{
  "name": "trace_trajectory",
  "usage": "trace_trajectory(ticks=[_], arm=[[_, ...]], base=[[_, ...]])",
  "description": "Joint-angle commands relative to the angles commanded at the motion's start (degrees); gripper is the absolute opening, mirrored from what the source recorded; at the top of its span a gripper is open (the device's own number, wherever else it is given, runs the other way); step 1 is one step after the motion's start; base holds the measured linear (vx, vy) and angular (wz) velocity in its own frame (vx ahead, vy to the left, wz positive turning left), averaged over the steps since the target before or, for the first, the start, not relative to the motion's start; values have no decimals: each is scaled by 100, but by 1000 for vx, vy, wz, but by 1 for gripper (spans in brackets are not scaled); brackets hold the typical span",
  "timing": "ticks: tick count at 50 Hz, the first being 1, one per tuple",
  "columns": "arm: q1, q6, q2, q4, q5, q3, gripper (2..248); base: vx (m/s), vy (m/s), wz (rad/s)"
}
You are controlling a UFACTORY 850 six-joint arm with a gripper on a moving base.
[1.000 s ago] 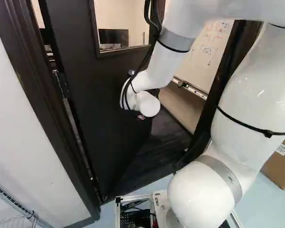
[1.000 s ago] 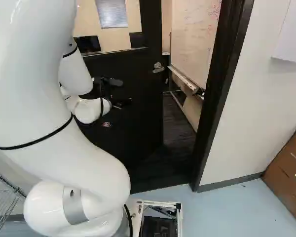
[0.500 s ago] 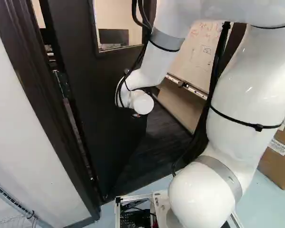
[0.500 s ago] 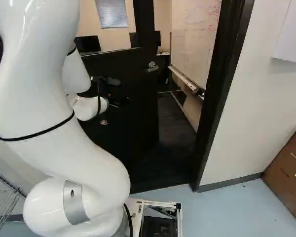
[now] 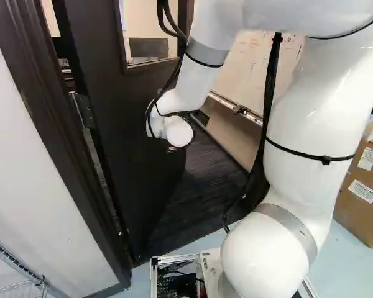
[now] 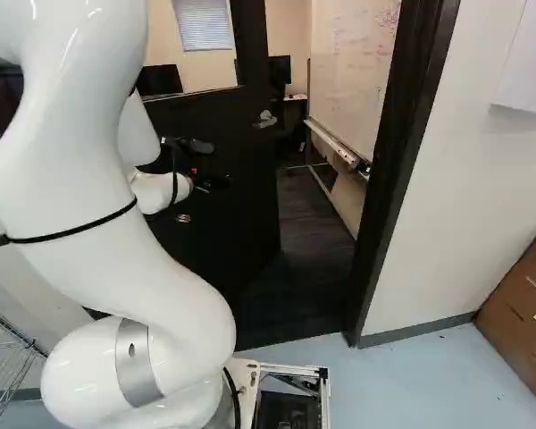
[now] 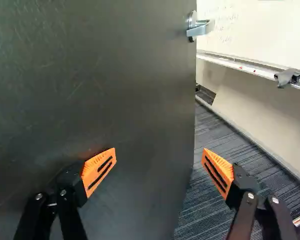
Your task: Open the door and move inside
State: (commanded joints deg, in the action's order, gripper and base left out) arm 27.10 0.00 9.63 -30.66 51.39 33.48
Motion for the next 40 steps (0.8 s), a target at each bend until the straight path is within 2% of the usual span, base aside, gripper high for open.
trace_trajectory(ticks=[24,40], arm=[[233,0,238,3,0,271,247],[368,0,392,172,0,449,247]], base=[[0,0,0],[0,0,0]])
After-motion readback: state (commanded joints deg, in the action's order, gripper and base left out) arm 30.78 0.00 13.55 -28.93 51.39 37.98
